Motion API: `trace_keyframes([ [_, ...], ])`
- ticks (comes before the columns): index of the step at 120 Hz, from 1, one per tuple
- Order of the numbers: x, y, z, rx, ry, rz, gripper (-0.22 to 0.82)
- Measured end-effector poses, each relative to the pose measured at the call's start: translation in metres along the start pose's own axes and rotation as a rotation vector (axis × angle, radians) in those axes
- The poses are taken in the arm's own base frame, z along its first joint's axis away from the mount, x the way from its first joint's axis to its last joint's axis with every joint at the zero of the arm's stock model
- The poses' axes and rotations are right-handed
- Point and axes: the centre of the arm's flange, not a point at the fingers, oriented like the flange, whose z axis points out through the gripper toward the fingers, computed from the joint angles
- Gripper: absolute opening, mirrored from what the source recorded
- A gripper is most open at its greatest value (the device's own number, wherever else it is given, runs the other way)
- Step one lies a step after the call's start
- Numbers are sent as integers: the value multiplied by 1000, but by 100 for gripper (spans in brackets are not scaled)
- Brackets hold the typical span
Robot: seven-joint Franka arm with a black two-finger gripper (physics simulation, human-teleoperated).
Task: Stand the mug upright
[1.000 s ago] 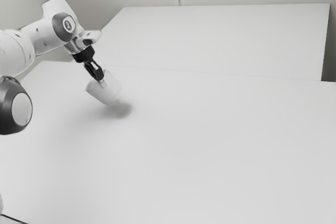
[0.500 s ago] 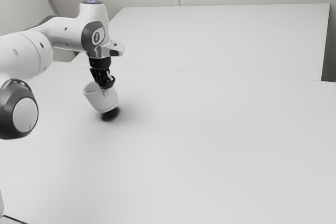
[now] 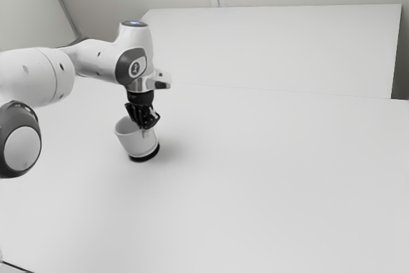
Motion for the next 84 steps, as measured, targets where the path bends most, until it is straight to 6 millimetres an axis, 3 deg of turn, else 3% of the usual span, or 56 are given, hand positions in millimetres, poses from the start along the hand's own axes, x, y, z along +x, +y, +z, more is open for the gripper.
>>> trace_keyframes([
  [5, 3, 1, 6, 1, -1, -9, -17],
  [25, 6, 4, 9, -1, 18, -43, 20],
  [33, 6, 4, 4, 0, 30, -56, 31],
  [44, 1, 1, -17, 4, 61, -76, 41],
  [61, -12, -7, -89, 7, 122, -112, 51],
  [74, -40, -9, -168, -16, 181, -143, 55],
  [84, -64, 16, -239, -38, 248, -115, 57],
])
